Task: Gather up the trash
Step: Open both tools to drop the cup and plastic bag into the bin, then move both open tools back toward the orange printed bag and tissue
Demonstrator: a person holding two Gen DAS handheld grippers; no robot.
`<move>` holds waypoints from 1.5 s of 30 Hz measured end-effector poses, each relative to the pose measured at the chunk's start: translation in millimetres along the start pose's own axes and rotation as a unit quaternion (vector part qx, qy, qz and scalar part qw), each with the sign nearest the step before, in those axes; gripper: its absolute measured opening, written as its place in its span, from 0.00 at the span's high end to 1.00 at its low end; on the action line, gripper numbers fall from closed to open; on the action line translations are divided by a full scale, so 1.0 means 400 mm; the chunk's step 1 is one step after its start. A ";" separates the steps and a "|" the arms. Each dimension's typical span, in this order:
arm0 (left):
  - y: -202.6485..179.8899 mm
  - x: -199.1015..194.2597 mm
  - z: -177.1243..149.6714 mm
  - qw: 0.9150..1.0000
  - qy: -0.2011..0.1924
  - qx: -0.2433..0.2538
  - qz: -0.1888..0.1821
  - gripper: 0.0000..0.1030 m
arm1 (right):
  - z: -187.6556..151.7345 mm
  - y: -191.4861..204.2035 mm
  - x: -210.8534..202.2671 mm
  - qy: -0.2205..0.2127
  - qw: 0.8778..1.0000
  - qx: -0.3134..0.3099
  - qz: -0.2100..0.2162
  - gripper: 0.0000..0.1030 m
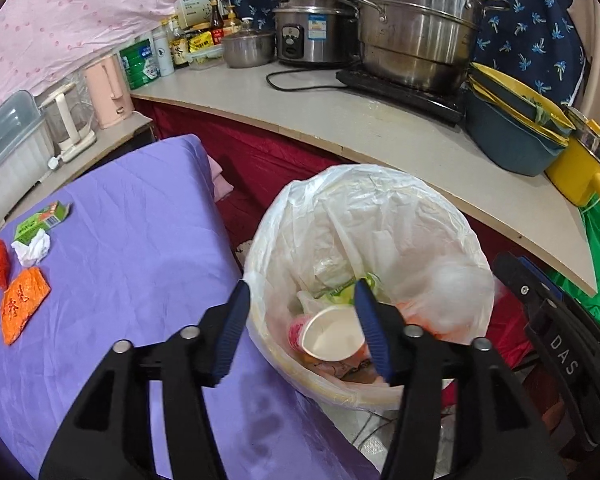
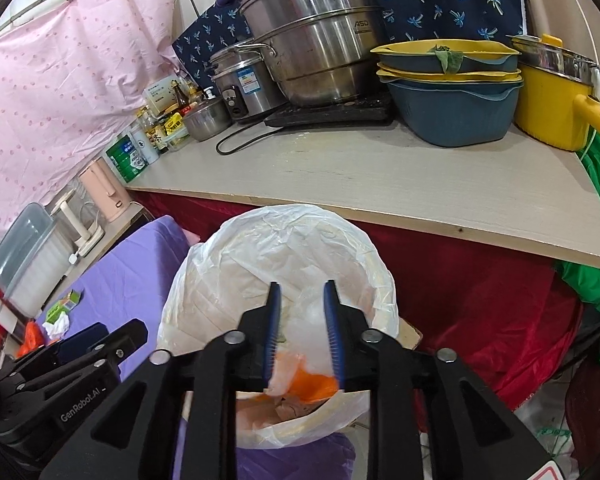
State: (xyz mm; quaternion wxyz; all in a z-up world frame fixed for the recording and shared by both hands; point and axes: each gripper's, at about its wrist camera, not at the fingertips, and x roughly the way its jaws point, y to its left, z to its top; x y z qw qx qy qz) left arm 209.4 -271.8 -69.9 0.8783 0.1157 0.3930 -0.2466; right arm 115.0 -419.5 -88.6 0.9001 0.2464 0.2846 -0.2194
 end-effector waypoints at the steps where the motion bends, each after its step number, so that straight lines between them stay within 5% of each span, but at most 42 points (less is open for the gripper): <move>1: 0.001 -0.003 0.001 1.000 -0.003 0.000 0.002 0.45 | 0.002 0.002 -0.001 -0.002 1.000 -0.001 0.000 0.72; 25: 0.170 -0.095 -0.006 0.998 -0.025 -0.048 0.029 0.45 | 0.006 0.168 -0.070 -0.019 0.999 -0.038 0.034 0.63; 34: 0.363 -0.159 -0.056 0.993 -0.031 -0.087 0.073 0.45 | -0.053 0.328 -0.077 0.000 0.995 -0.075 0.073 0.63; 45: 0.672 -0.226 -0.163 0.977 -0.019 -0.155 0.146 0.45 | -0.185 0.599 -0.033 0.052 0.981 -0.128 0.136 0.62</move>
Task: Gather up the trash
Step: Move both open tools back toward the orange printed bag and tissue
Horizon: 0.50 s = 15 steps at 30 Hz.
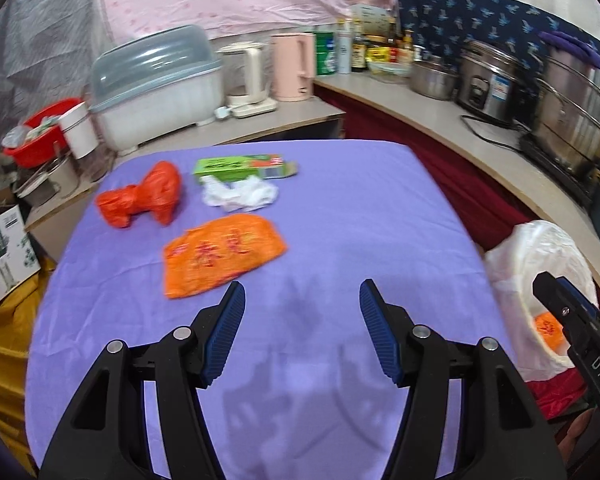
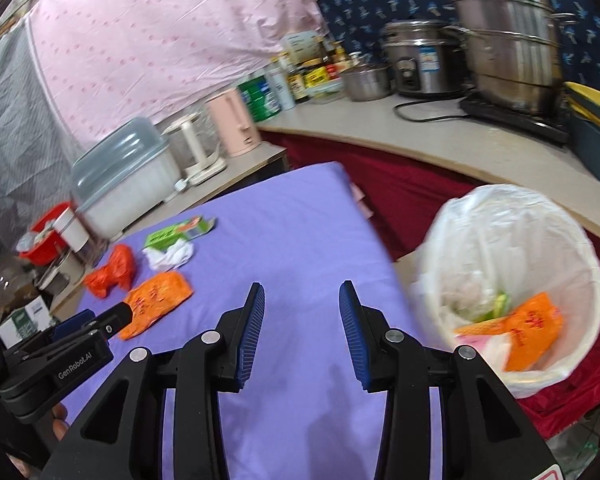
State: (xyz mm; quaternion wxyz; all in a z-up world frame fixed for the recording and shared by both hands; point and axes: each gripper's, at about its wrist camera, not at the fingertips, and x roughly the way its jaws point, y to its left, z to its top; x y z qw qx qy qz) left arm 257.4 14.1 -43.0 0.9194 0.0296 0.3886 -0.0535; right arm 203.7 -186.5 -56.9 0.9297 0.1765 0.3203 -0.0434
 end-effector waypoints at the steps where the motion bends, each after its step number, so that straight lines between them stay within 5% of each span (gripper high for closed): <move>1: 0.027 0.003 -0.001 1.000 0.001 -0.005 0.005 0.45 | -0.008 0.032 0.018 0.007 1.000 -0.007 0.007 0.62; 12: 0.334 0.077 -0.028 0.996 0.026 -0.057 0.066 0.45 | -0.092 0.303 0.200 0.076 0.994 -0.049 0.067 0.55; 15: 0.400 0.104 -0.039 0.994 0.035 -0.072 0.076 0.45 | -0.102 0.358 0.247 0.086 0.992 -0.058 0.074 0.43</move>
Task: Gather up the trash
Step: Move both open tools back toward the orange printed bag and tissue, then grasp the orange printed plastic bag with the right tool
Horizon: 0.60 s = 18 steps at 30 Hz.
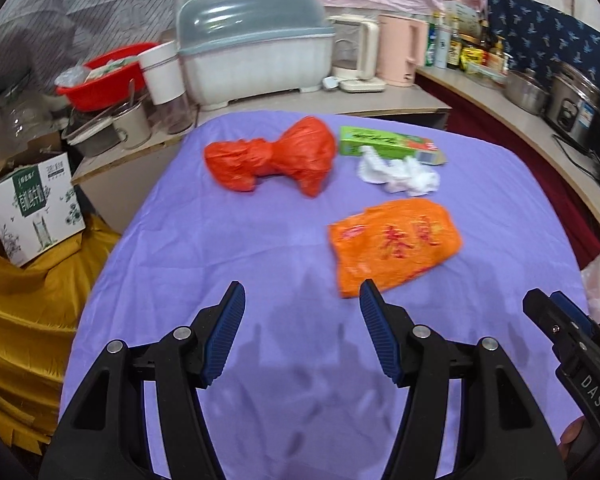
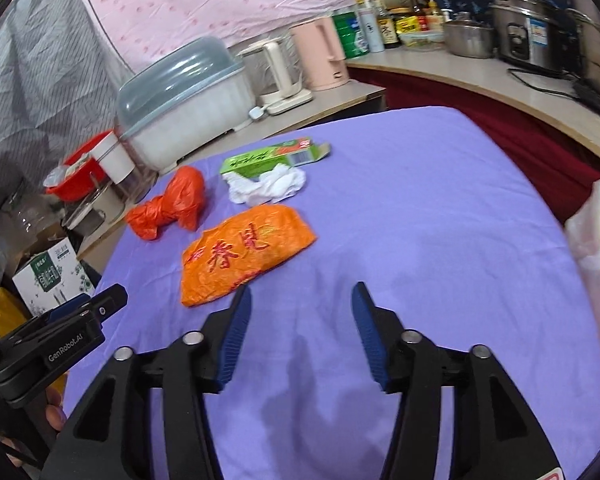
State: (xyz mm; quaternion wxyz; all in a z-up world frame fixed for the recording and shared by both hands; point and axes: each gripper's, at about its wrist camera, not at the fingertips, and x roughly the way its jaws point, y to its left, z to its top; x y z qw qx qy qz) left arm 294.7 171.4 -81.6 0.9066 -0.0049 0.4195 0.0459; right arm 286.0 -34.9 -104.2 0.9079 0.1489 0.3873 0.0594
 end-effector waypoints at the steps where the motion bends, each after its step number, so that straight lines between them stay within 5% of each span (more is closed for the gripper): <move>1: 0.022 0.013 0.002 1.000 0.004 -0.007 0.001 0.44 | 0.003 0.012 0.013 0.001 1.000 0.000 0.001 0.41; 9: 0.122 0.089 0.038 0.999 0.013 -0.042 0.011 0.35 | 0.054 0.067 0.148 0.018 1.000 -0.004 -0.006 0.30; 18: 0.154 0.148 0.086 0.998 0.010 -0.057 0.004 0.31 | 0.086 0.091 0.268 0.035 0.999 -0.019 -0.026 0.29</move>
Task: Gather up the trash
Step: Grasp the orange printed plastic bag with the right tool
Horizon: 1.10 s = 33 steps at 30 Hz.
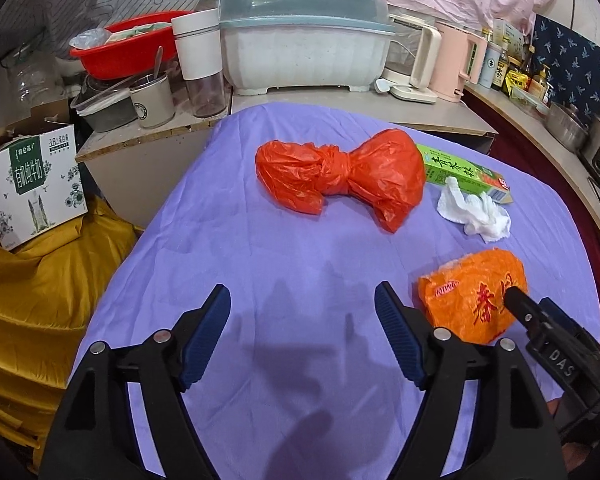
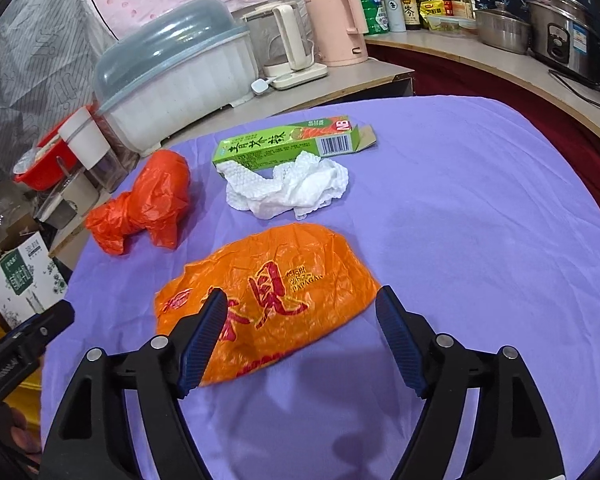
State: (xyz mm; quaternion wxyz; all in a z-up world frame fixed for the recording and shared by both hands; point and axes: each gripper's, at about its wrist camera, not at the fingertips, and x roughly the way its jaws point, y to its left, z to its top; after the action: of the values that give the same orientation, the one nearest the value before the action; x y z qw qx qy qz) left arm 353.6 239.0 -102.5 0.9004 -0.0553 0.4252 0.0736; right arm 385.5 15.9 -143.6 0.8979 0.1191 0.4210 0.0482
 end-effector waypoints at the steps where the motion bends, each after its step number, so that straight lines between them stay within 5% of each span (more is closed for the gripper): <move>1: 0.001 0.008 0.005 1.000 0.001 -0.002 -0.001 0.31 | 0.002 0.002 0.014 0.005 1.000 -0.001 -0.003 0.29; 6: -0.004 0.034 0.012 1.000 0.005 -0.004 -0.006 0.31 | -0.002 0.005 0.058 0.017 1.000 -0.007 -0.010 0.30; 10: -0.015 0.051 0.010 1.000 0.010 -0.003 -0.008 0.31 | -0.009 0.019 0.060 0.006 0.999 -0.035 -0.034 0.47; 13: -0.034 0.059 0.007 1.000 0.013 0.002 -0.012 0.31 | -0.009 0.011 0.051 0.002 0.999 -0.038 -0.032 0.72; 14: -0.039 0.060 0.007 1.000 0.014 0.003 -0.013 0.31 | -0.009 0.007 0.049 0.003 0.999 -0.038 -0.033 0.99; 31: -0.196 0.044 -0.003 0.998 0.014 0.034 -0.042 0.31 | 0.039 -0.170 -0.079 -0.028 0.999 0.020 -0.003 0.97; 32: -0.198 0.043 -0.004 0.998 0.014 0.033 -0.042 0.31 | 0.042 -0.170 -0.079 -0.027 0.999 0.020 -0.001 0.88; 33: -0.200 0.042 -0.004 0.998 0.014 0.032 -0.043 0.31 | 0.045 -0.167 -0.073 -0.024 1.000 0.018 0.002 0.66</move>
State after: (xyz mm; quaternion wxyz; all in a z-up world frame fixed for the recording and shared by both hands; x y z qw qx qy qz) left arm 377.3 161.6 -113.4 0.8979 -0.0462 0.4374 0.0203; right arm 379.6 -57.2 -127.6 0.9053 0.1371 0.4001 0.0390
